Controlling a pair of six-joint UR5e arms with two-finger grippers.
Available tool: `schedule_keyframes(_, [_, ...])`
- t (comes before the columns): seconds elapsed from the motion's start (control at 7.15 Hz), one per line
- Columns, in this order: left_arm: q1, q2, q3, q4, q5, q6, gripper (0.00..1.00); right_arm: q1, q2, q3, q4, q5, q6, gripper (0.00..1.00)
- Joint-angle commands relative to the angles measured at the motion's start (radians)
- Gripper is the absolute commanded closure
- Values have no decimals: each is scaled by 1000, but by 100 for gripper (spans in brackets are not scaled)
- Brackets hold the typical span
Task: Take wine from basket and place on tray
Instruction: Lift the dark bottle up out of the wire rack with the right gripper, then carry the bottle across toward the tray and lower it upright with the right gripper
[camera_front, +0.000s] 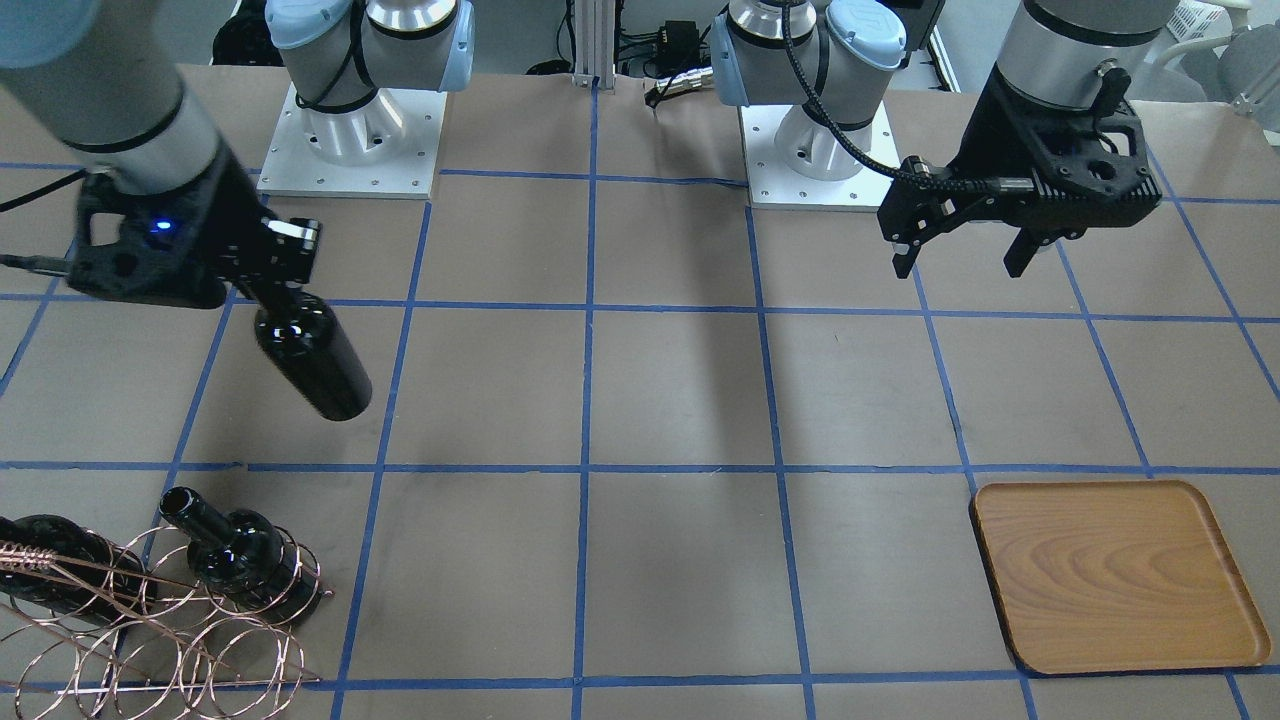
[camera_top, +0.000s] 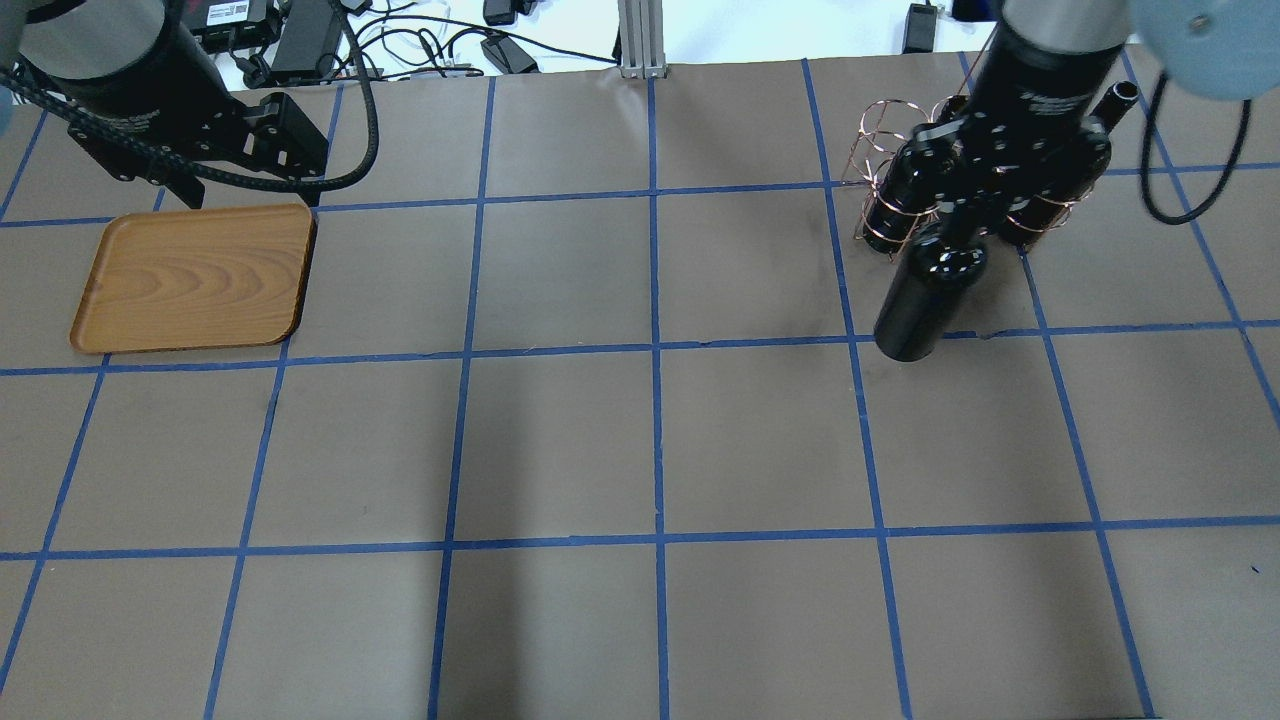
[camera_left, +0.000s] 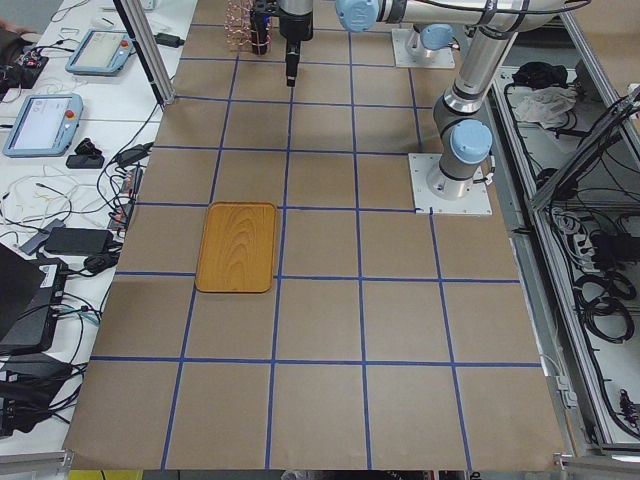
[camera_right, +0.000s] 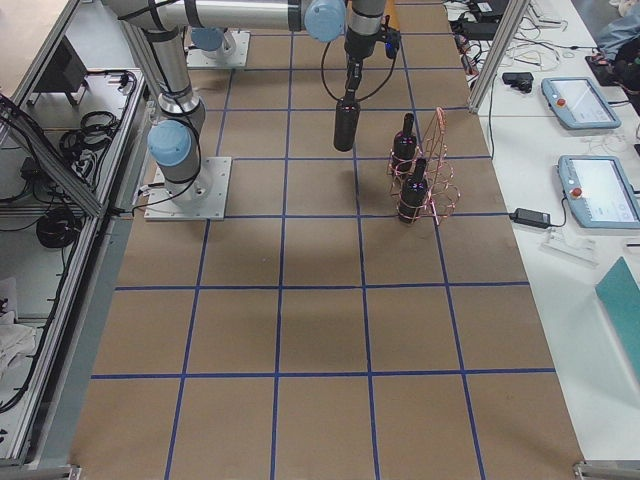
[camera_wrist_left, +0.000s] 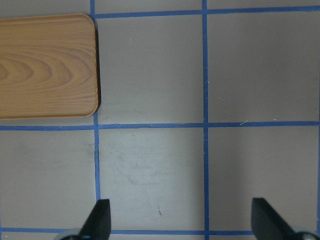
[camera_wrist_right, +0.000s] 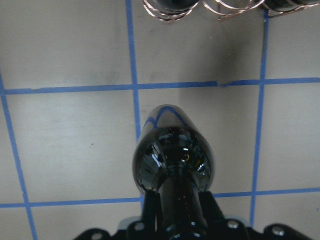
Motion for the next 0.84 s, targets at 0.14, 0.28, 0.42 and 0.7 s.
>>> schedule_keyframes(0.14, [32, -1, -9, 31, -1, 62, 0, 379, 89, -3, -142, 4, 517, 82])
schedule_keyframes(0.28, [52, 2, -6, 30, 3, 67, 0, 446, 132, -32, -172, 3, 619, 82])
schedule_keyframes(0.42, [101, 5, -6, 24, -1, 79, 0, 498, 196, -99, -173, 7, 723, 82])
schedule_keyframes(0.7, [149, 9, -6, 19, -1, 153, 0, 606, 334, -244, -174, 26, 875, 82])
